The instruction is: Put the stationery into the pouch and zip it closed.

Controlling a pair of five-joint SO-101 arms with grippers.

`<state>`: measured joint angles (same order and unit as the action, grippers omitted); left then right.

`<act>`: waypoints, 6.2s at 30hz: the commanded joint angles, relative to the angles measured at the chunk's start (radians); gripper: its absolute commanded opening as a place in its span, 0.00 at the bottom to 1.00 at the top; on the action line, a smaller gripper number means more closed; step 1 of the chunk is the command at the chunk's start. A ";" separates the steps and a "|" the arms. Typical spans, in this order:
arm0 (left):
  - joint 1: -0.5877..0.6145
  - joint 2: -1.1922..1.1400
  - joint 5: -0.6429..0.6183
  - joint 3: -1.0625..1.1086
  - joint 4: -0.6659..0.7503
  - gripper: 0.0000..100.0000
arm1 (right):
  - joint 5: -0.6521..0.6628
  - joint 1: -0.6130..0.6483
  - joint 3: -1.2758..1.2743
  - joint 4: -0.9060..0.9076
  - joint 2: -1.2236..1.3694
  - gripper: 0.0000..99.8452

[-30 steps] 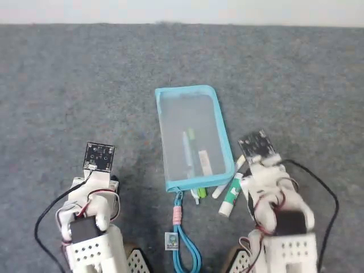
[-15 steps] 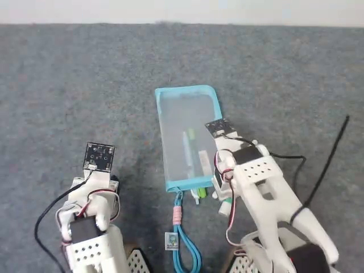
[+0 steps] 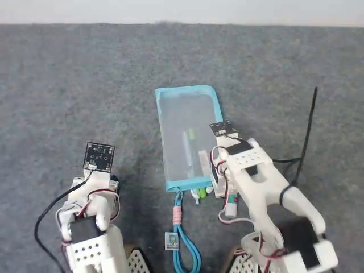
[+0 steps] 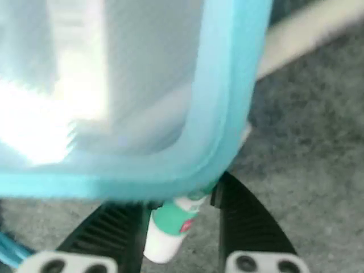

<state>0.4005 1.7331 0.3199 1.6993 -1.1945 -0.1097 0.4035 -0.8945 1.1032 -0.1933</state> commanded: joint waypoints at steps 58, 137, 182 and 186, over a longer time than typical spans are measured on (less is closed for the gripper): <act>0.003 0.015 0.008 -0.010 0.038 0.16 | -0.307 -0.323 0.798 0.160 0.585 0.07; 0.003 0.015 0.008 -0.010 0.037 0.16 | 0.364 0.045 0.684 -0.124 0.394 0.01; 0.003 0.015 0.008 -0.010 0.037 0.16 | 0.107 0.289 0.612 0.077 0.263 0.30; 0.002 0.015 0.008 -0.010 0.037 0.16 | 0.106 0.286 0.517 -0.030 0.263 0.30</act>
<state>0.4005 1.7331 0.3199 1.6993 -1.1945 0.0115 0.6843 -0.3176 1.1630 0.1396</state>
